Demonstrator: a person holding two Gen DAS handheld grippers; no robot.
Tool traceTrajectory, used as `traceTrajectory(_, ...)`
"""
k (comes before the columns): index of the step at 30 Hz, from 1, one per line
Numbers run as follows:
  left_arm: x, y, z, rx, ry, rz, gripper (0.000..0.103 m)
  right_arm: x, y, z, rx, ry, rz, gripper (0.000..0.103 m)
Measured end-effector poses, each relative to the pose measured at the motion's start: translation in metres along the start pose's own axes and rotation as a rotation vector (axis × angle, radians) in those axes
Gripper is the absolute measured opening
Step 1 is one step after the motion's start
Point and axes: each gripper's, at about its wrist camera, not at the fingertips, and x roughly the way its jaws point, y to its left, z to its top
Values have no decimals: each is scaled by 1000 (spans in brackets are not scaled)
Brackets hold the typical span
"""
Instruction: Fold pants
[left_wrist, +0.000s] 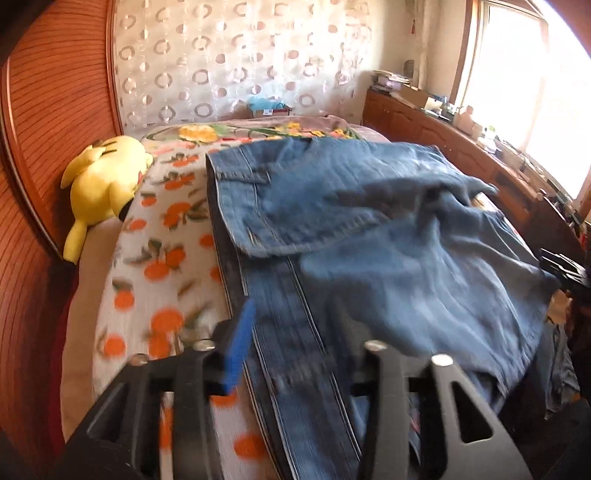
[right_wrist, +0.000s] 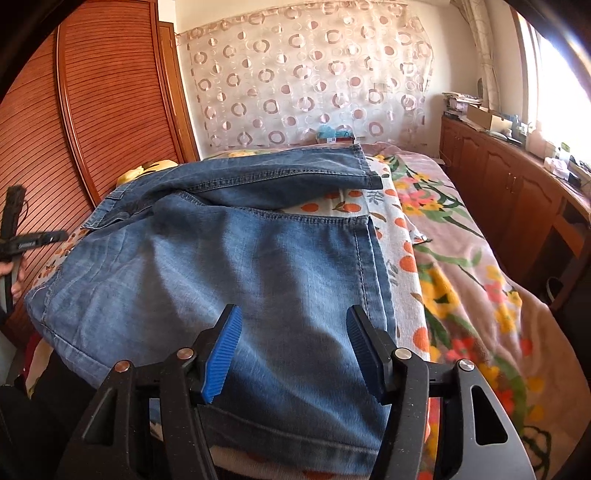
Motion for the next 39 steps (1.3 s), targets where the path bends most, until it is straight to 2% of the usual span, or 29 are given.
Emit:
traceTrajectory(3,-11,-2,-22,-29,18,-10,51,-3,2,-4,-7,7,-12,61)
traceTrajectory(11,-29,-4,-68,-86,74,32,51,-3,3,-8,-23,23,-76,61)
traceTrajectory(15,-42,-1,-87,-116,68,2,51,-4,3,-5,-25,44,-65,61)
traceTrajectory(21,-59,-9,-103,-99,54,-27,50,-19,-4,-7,-16,54,-50,61)
traceTrajectory(24,-61,-15,-106,-79,51,-59,43,-27,-11,-10,-4,56,-54,61)
traceTrajectory(25,-61,-17,-108,-73,53,-60,37,-30,-13,-11,1,57,-51,61)
traceTrajectory(27,-61,-21,-109,-57,47,-45,34,-35,-15,-13,7,61,-51,61)
traceTrajectory(29,-63,-24,-108,-39,30,-13,11,-39,-18,-15,11,66,-47,61)
traceTrajectory(34,-79,-26,-100,-9,-39,-25,6,-46,-24,-19,15,79,-31,61)
traceTrajectory(39,-87,-27,-93,-8,-62,-21,5,-51,-26,-19,15,79,-13,61)
